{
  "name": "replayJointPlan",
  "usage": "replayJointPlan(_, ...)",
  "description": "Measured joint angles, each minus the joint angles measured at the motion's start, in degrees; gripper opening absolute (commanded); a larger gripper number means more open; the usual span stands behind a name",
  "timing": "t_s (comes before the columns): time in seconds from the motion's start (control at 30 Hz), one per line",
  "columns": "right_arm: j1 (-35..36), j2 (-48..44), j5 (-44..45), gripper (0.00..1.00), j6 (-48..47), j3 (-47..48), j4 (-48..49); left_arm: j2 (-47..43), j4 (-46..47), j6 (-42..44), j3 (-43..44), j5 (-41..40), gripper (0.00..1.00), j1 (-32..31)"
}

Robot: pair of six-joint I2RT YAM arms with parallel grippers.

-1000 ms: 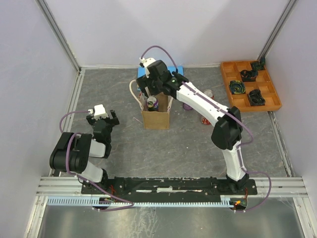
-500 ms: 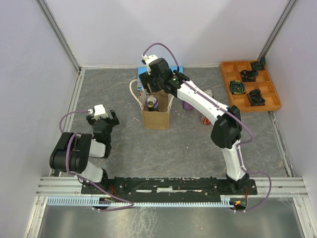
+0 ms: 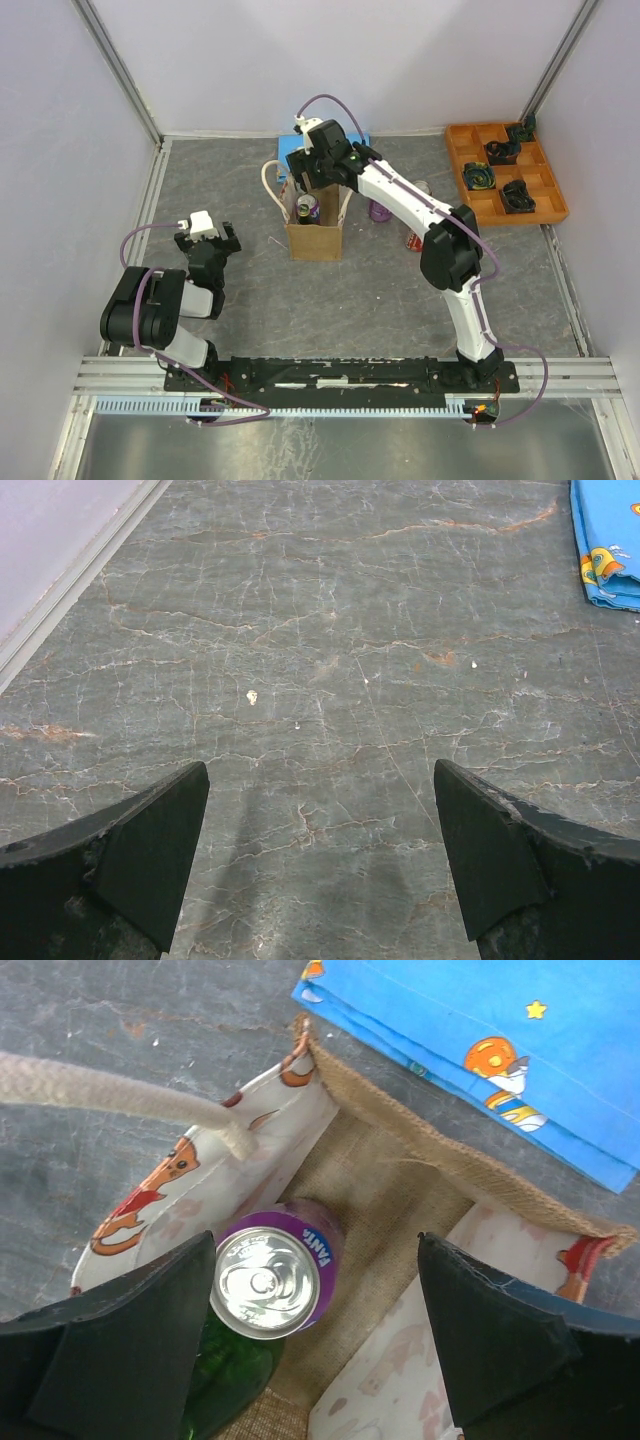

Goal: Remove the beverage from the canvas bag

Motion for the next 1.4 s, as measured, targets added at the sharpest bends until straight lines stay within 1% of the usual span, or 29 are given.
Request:
replayJointPlan(0.23, 0.15, 0.00, -4.59, 0.94, 0.37, -0.61, 0.07, 0.00, 0.00, 0.00, 0.00, 0.00, 0.99, 0.00)
replayJointPlan(0.43, 0.70, 0.00, -5.99, 0.95, 0.37, -0.79, -0.66, 0.00, 0.00, 0.00, 0.00, 0.00, 0.99, 0.00)
replayJointPlan(0.77, 1.27, 1.99, -4.85, 0.95, -0.17, -0.79, -1.99, 0.00, -0.02, 0.00, 0.00, 0.00, 0.99, 0.00)
replayJointPlan(1.03, 1.27, 4.68, -3.34, 0.91, -0.04, -0.79, -3.63, 0.00, 0.00, 0.00, 0.00, 0.00, 0.99, 0.00)
replayJointPlan(1.13, 1.38, 4.68, -2.91, 0.85, -0.07, -0.79, -3.63, 0.00, 0.00, 0.00, 0.00, 0.00, 0.99, 0.00)
replayJointPlan(1.27, 1.66, 4.68, -2.82, 0.69, -0.02, -0.79, -3.54, 0.00, 0.00, 0.00, 0.00, 0.00, 0.99, 0.00)
replayJointPlan(1.37, 1.86, 4.68, -2.49, 0.61, -0.24, -0.79, -3.56, 0.00, 0.00, 0.00, 0.00, 0.00, 0.99, 0.00)
replayJointPlan(1.4, 1.86, 4.68, -2.51, 0.56, -0.26, -0.79, -3.54, 0.00, 0.00, 0.00, 0.00, 0.00, 0.99, 0.00)
